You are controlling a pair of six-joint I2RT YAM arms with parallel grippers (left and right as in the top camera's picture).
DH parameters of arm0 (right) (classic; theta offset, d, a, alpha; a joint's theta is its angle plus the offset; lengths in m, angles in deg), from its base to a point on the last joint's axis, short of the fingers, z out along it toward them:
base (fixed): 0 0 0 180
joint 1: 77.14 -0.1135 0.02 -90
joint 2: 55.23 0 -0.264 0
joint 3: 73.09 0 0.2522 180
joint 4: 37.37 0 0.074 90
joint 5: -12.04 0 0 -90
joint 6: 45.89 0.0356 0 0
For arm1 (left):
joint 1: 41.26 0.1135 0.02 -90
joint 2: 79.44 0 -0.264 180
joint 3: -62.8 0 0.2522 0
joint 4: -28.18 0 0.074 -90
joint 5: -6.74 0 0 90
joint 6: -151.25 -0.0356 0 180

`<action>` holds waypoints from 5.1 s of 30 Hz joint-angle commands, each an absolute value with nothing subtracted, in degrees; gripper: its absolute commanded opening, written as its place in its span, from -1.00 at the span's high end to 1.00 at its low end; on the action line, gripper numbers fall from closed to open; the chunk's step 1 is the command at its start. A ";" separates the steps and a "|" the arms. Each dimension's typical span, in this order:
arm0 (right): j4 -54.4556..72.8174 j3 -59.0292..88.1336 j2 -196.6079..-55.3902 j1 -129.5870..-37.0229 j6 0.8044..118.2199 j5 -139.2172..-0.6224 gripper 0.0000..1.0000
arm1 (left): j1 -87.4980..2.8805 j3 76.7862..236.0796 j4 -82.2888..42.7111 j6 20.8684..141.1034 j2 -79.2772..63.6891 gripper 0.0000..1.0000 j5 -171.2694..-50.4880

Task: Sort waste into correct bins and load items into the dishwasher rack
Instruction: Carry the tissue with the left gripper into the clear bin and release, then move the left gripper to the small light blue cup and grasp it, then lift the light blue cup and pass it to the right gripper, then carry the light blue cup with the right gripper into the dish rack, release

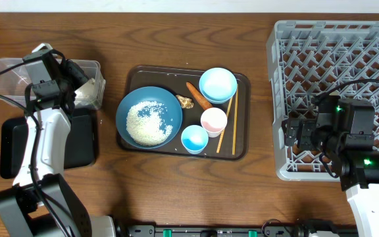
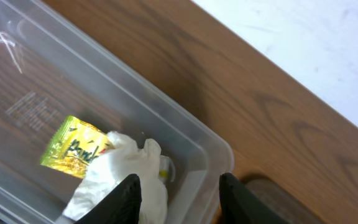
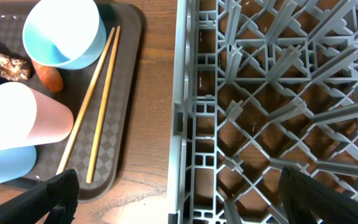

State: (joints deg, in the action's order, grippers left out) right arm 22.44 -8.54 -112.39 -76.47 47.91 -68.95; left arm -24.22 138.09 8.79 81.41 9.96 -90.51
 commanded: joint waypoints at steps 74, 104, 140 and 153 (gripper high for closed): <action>25.04 -7.38 -112.35 -76.78 47.21 -68.79 -0.99 | -67.30 143.12 -36.48 84.21 17.79 0.87 -99.67; 13.21 -7.38 -123.56 -77.04 16.63 -4.56 -0.99 | -53.47 144.54 -26.62 85.13 9.88 0.88 -160.69; 3.95 -7.38 -125.68 -87.29 13.81 -8.12 -0.72 | -65.62 144.54 -17.61 93.28 10.51 0.86 -160.80; 3.18 -7.36 -125.68 -87.23 16.61 -14.48 -0.20 | -65.60 144.54 -17.88 91.71 10.51 0.57 -155.93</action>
State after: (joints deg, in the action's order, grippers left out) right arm 3.44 -8.45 -125.46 -86.81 14.73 -11.68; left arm -65.47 143.73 -17.85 92.58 10.49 -158.35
